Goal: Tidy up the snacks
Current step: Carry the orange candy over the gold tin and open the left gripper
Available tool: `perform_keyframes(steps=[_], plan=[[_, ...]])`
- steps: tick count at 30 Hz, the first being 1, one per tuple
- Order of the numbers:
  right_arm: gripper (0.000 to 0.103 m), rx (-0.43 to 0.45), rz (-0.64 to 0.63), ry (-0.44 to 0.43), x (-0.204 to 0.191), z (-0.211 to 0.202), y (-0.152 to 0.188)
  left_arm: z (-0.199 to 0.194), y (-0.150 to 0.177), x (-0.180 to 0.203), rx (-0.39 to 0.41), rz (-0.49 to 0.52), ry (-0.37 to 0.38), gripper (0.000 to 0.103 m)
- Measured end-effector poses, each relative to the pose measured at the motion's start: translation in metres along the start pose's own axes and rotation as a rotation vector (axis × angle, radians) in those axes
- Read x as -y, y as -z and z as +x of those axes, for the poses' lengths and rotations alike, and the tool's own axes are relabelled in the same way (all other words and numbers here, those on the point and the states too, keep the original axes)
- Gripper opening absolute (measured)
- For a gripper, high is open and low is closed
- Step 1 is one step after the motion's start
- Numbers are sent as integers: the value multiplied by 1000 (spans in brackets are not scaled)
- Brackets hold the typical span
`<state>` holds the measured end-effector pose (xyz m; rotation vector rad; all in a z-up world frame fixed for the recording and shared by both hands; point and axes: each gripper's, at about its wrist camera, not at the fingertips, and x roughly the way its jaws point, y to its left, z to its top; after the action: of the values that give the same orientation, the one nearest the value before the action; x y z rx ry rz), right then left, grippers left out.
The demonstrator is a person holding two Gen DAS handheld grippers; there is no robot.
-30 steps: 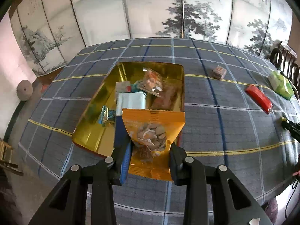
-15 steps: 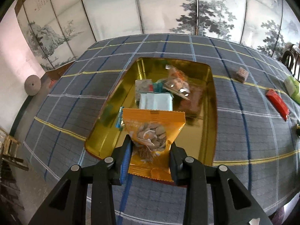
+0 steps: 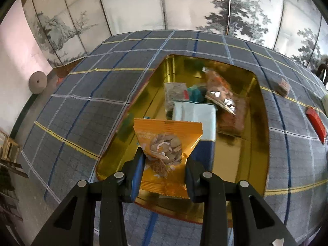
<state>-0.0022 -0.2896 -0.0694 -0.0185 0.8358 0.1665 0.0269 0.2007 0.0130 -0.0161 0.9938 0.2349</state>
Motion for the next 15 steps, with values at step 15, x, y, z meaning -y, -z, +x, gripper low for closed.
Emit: perform_keyframes(steps=[15], plan=[[27, -1, -7, 12, 1, -1, 0, 8, -9, -6, 30, -19, 80, 55]])
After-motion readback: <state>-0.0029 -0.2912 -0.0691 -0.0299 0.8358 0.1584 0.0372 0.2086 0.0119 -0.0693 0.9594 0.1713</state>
